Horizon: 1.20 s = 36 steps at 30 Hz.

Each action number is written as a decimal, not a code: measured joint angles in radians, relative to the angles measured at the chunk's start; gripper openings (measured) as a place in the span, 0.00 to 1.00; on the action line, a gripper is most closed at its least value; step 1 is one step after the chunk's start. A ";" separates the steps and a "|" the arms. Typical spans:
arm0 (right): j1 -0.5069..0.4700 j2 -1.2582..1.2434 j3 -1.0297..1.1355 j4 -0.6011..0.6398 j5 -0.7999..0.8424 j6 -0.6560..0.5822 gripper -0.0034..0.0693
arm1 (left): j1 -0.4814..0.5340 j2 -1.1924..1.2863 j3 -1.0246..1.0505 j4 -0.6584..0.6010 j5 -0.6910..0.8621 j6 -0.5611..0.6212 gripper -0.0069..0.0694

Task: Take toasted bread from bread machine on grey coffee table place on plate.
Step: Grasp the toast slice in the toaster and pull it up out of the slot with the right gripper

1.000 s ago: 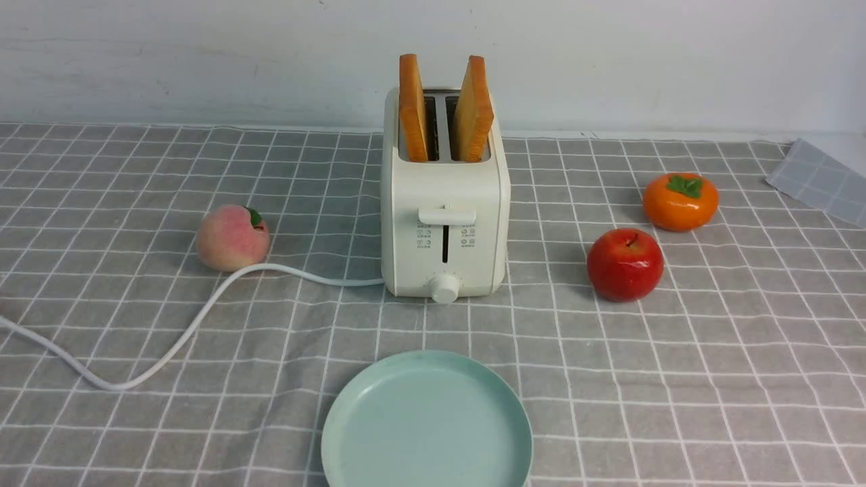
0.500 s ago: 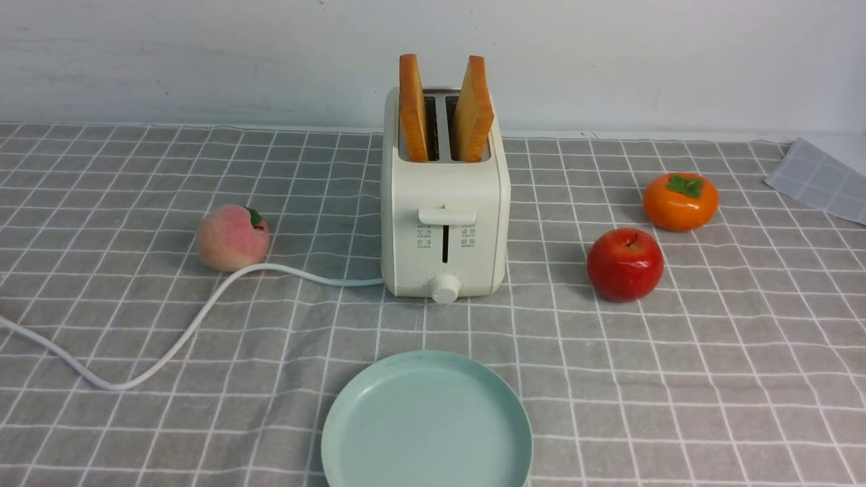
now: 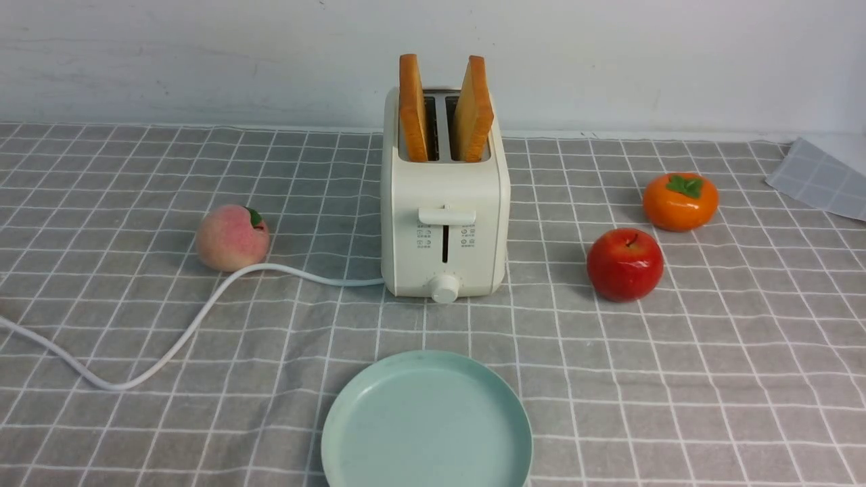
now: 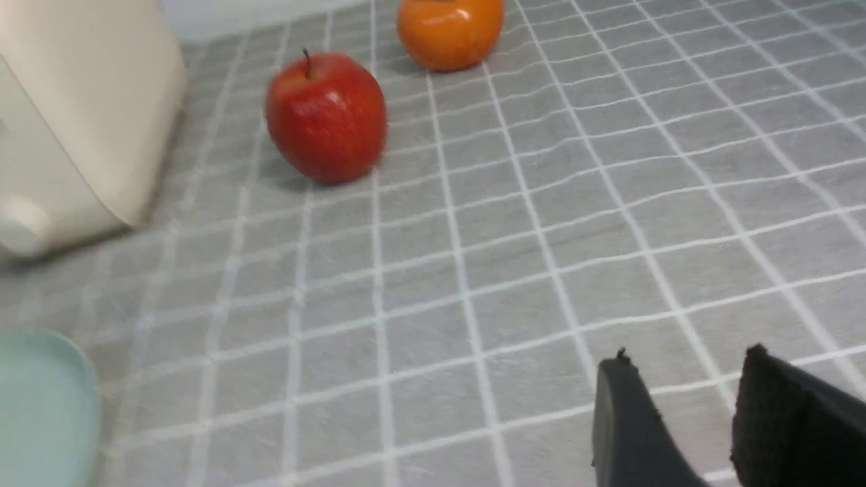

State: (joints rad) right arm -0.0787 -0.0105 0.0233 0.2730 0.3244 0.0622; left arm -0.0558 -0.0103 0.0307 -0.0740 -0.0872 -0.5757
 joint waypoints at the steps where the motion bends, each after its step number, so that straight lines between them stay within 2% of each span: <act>1: 0.000 0.000 0.001 0.088 -0.033 0.043 0.38 | 0.000 0.000 0.000 -0.001 -0.041 -0.002 0.40; 2: 0.000 0.000 0.001 0.102 -0.040 0.050 0.38 | 0.000 0.000 0.000 -0.001 -0.047 -0.003 0.40; 7: 0.000 0.000 0.001 0.402 -0.205 0.135 0.38 | 0.000 0.000 0.000 -0.011 -0.152 -0.009 0.40; 10: 0.000 0.000 0.001 0.500 -0.272 0.138 0.38 | 0.000 0.000 0.000 -0.040 -0.222 -0.044 0.39; 12: 0.000 0.000 0.001 0.516 -0.290 0.138 0.38 | 0.000 0.000 0.000 -0.059 -0.294 -0.087 0.34; 15: 0.000 0.000 0.001 0.547 -0.312 0.136 0.38 | 0.000 0.000 -0.003 -0.079 -0.418 -0.158 0.17; 17: 0.000 0.000 -0.015 0.569 -0.307 0.138 0.38 | 0.000 0.000 -0.047 -0.080 -0.433 -0.186 0.07; 19: 0.000 0.000 -0.053 0.569 -0.277 0.133 0.37 | 0.000 0.000 -0.082 -0.070 -0.419 -0.193 0.07; 24: 0.000 0.067 -0.383 0.510 -0.094 -0.035 0.24 | 0.000 0.014 -0.351 0.039 -0.062 -0.195 0.07; 25: 0.000 0.141 -0.486 0.488 -0.017 -0.106 0.16 | 0.000 0.043 -0.436 0.062 0.114 -0.194 0.07; 28: 0.000 0.304 -0.670 0.459 0.165 -0.190 0.04 | 0.000 0.170 -0.574 0.094 0.485 -0.157 0.07; 32: 0.000 0.569 -0.837 0.436 0.431 -0.234 0.03 | 0.000 0.372 -0.669 0.090 0.882 0.015 0.07; 36: 0.000 0.790 -0.945 0.421 0.545 -0.249 0.08 | 0.000 0.532 -0.689 -0.003 1.091 0.178 0.07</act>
State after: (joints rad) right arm -0.0787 0.7798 -0.9220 0.6945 0.8692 -0.1872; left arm -0.0558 0.5216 -0.6585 -0.0772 1.0035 -0.3981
